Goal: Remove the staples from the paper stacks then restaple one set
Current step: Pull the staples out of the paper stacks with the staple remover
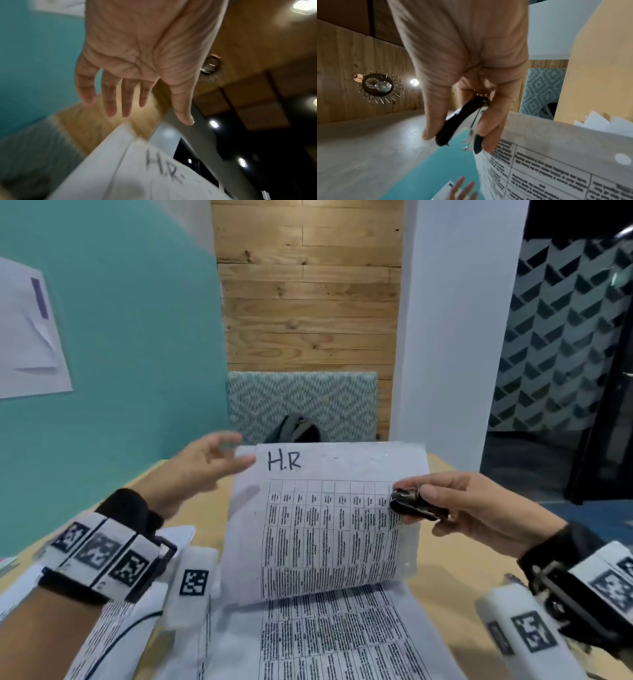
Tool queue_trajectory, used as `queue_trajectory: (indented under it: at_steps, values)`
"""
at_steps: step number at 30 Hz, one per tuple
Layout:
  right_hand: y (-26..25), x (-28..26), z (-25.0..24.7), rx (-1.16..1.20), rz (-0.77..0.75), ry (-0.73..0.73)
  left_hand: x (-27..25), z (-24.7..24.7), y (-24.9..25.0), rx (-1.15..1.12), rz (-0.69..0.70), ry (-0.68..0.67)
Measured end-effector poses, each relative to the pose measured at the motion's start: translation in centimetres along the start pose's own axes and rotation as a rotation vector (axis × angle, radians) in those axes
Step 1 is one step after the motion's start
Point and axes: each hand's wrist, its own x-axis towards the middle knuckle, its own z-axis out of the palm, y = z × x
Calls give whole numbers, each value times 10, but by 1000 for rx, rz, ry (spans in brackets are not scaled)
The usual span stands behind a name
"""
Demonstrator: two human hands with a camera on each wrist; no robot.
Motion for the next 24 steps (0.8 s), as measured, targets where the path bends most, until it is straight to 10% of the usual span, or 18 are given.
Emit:
queue_trajectory:
  at_steps: [3, 6, 11, 19, 24]
  values:
    - [1, 2, 3, -31, 14, -21, 5, 13, 40, 489, 246, 238]
    - [3, 3, 6, -31, 33, -54, 13, 49, 72, 845, 336, 68]
    - [8, 1, 1, -40, 61, -75, 31, 78, 74, 523, 143, -339]
    - [-27, 10, 0, -570, -349, 308, 35, 79, 59, 385, 90, -286]
    - [-18, 32, 34, -985, -543, 259, 32, 77, 56, 303, 116, -306]
